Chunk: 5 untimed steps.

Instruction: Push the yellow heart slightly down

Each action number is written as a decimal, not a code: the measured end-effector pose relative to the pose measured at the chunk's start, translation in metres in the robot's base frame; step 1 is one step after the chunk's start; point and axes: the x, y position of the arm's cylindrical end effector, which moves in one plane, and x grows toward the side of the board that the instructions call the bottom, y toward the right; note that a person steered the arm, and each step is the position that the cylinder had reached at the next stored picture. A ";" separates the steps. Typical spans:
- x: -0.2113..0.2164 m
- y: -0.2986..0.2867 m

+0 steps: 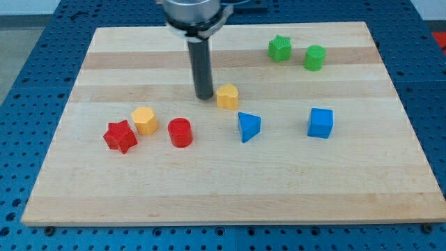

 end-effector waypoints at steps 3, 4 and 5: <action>0.013 0.062; 0.045 0.076; 0.051 0.067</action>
